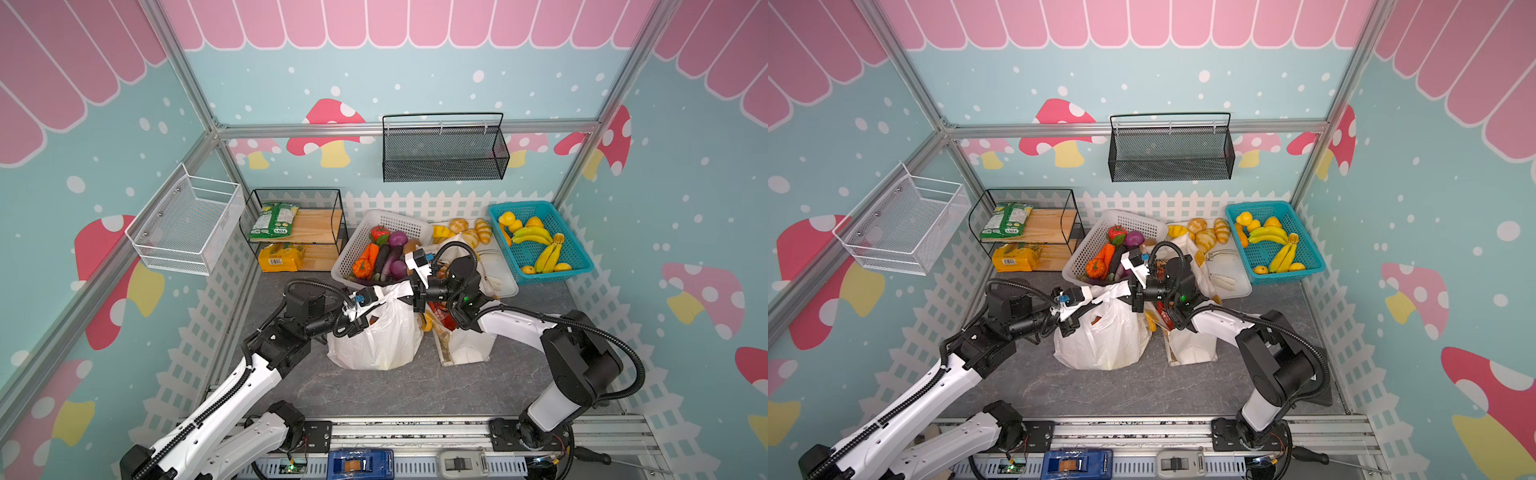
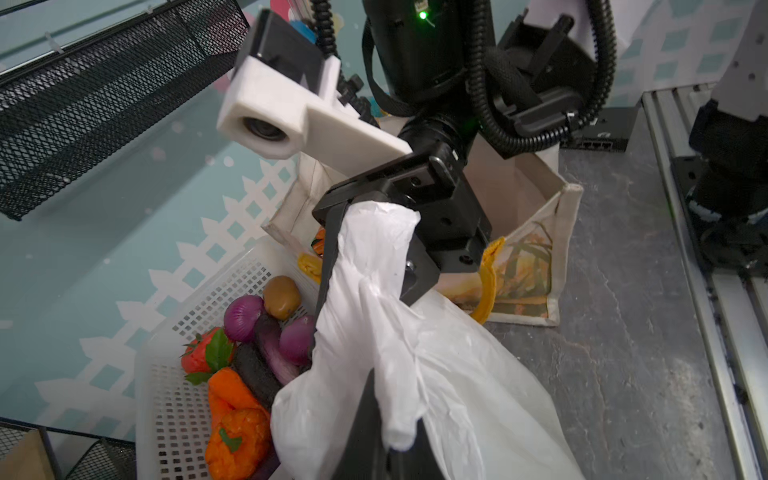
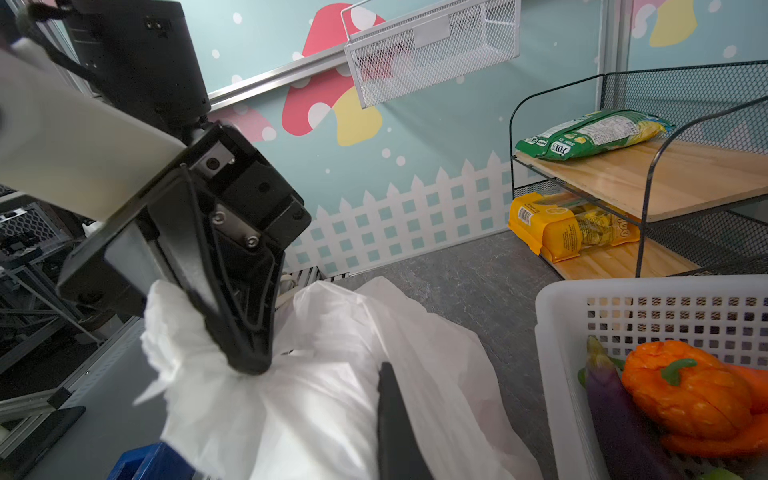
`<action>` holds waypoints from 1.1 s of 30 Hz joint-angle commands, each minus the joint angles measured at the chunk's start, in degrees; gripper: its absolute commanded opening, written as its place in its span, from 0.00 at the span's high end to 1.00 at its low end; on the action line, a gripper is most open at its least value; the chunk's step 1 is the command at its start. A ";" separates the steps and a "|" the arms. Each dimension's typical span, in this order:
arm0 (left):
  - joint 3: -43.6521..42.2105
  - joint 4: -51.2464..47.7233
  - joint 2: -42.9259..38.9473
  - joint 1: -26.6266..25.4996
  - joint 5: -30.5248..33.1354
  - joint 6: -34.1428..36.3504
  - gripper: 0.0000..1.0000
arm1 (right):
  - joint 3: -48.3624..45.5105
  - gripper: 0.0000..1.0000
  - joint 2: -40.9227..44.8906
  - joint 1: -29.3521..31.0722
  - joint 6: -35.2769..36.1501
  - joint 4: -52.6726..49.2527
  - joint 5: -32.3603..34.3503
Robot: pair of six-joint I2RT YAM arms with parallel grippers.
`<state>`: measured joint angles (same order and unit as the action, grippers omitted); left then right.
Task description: Place the mixed food into the grocery bags and tie them
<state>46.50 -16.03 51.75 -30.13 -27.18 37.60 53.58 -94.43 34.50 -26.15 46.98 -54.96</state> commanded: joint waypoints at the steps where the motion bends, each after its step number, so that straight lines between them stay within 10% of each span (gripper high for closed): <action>1: 0.39 -9.97 0.06 -0.37 -1.99 13.38 0.99 | 3.01 0.98 -1.07 -1.75 1.70 -3.03 1.60; 25: -2.12 -11.12 1.46 -0.44 5.45 29.89 0.98 | 8.04 0.85 -2.18 -1.68 14.44 -15.47 0.52; 33: -0.76 -9.28 2.50 -0.46 6.32 31.63 0.98 | 8.74 0.64 -0.94 -1.60 21.49 -22.10 -0.28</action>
<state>44.97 -24.95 53.56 -30.24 -21.80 65.67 60.20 -95.72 33.04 -9.74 28.64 -54.85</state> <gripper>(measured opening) 0.047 0.339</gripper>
